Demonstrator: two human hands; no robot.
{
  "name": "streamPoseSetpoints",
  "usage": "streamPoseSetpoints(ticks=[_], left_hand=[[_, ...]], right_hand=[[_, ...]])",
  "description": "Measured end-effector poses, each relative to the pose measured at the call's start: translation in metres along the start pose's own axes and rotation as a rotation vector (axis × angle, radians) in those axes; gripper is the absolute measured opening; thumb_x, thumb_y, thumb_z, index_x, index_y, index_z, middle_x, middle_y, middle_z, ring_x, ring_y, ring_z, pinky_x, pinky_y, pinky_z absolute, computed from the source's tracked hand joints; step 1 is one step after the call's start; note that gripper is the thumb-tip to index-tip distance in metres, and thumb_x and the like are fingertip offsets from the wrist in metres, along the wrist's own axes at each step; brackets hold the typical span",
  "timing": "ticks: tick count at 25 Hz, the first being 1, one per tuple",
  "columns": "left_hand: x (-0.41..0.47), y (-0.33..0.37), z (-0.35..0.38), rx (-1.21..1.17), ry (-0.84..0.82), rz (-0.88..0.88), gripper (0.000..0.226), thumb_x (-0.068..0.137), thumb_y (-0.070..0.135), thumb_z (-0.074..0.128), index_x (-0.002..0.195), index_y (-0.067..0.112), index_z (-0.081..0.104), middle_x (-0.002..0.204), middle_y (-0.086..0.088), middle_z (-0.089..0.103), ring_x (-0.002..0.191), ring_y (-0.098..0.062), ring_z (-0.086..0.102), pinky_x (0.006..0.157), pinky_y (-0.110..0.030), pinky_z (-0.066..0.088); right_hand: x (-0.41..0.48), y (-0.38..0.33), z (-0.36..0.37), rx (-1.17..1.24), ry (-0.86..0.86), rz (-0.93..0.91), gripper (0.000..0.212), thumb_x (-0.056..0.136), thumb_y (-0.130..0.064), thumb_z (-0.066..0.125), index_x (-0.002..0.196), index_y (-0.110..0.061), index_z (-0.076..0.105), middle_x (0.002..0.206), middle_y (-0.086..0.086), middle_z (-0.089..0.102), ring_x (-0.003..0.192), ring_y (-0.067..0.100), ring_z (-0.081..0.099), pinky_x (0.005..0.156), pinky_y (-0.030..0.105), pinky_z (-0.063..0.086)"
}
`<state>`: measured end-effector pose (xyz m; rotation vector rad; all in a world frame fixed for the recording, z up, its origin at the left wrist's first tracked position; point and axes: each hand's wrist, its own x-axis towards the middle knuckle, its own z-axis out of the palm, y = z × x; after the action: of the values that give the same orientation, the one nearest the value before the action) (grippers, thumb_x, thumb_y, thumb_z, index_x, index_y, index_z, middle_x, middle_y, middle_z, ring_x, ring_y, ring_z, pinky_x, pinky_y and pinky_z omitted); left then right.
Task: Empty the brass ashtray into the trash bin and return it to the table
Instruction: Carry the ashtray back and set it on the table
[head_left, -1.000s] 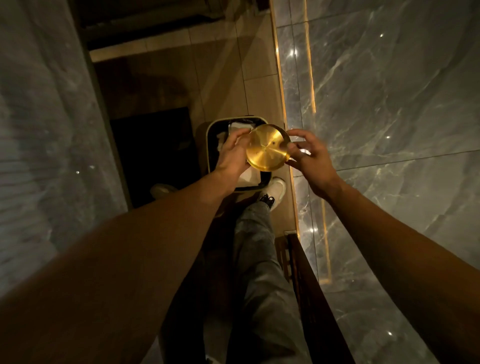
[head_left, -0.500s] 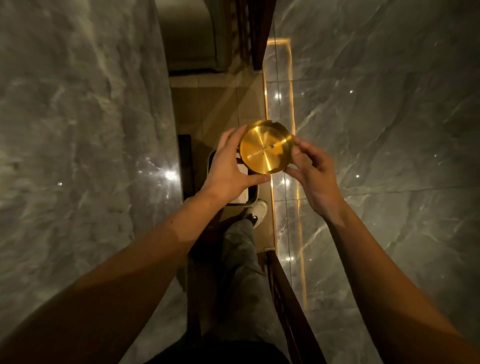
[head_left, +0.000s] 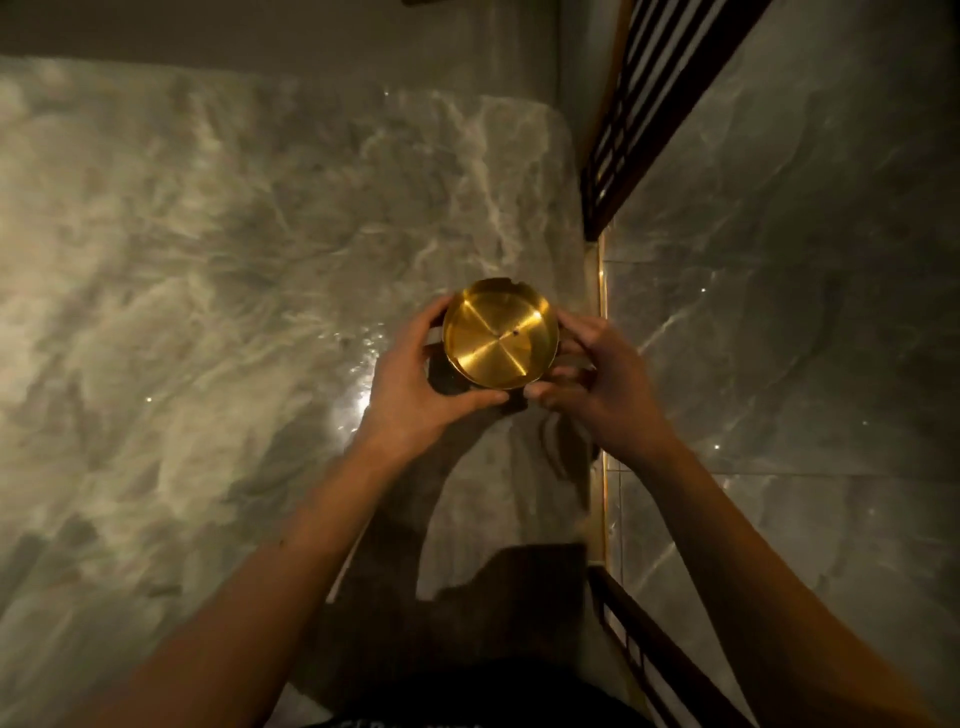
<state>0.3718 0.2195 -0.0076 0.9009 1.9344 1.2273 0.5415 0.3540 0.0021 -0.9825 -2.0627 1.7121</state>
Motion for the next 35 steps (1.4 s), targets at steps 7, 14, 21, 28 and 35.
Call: streamPoseSetpoints(ticks=[7,14,21,28,35], left_hand=[[-0.046,-0.029,-0.156,0.013,0.067,0.004,0.098,0.058,0.034,0.092,0.142,0.021,0.043,0.140,0.005,0.054,0.124,-0.007,0.053,0.102,-0.020,0.045],[-0.080,-0.036,-0.209,0.004,0.171,-0.016,0.096,0.057,0.036,0.092,0.140,0.024,0.045,0.136,0.017,0.052,0.122,0.007,0.050,0.103,-0.018,0.044],[-0.105,-0.031,-0.235,0.052,0.288,-0.049,0.097,0.053,0.050,0.086,0.139,0.028,0.046,0.137,0.012,0.054,0.123,-0.004,0.053,0.106,-0.034,0.047],[-0.136,-0.078,-0.321,0.053,0.414,-0.154,0.101,0.051,0.045,0.089,0.141,0.028,0.044,0.141,0.003,0.052,0.122,-0.003,0.052,0.102,-0.024,0.046],[-0.164,-0.159,-0.474,-0.002,0.437,-0.152,0.098,0.050,0.046,0.092,0.135,0.035,0.045,0.135,0.011,0.054,0.122,-0.007,0.053,0.101,-0.018,0.043]], right_hand=[[0.009,-0.064,0.149,-0.024,0.004,-0.041,0.070,0.063,-0.016,0.086,0.127,-0.025,0.057,0.116,0.012,0.060,0.101,0.017,0.063,0.082,0.021,0.054],[0.012,-0.095,0.204,-0.282,-0.043,-0.217,0.072,0.064,-0.016,0.088,0.128,-0.009,0.057,0.117,0.007,0.062,0.096,-0.001,0.057,0.080,0.000,0.042],[0.014,-0.113,0.233,-0.128,-0.200,-0.171,0.068,0.073,-0.013,0.082,0.134,-0.017,0.053,0.119,-0.002,0.058,0.104,0.005,0.059,0.085,0.011,0.049],[0.032,-0.144,0.335,-0.176,-0.312,-0.184,0.068,0.072,-0.020,0.083,0.133,-0.021,0.054,0.116,-0.009,0.057,0.102,-0.002,0.056,0.084,0.005,0.045],[0.056,-0.184,0.508,-0.263,-0.350,-0.189,0.069,0.072,-0.019,0.083,0.134,-0.024,0.053,0.112,-0.012,0.054,0.097,-0.008,0.053,0.079,-0.001,0.040]])
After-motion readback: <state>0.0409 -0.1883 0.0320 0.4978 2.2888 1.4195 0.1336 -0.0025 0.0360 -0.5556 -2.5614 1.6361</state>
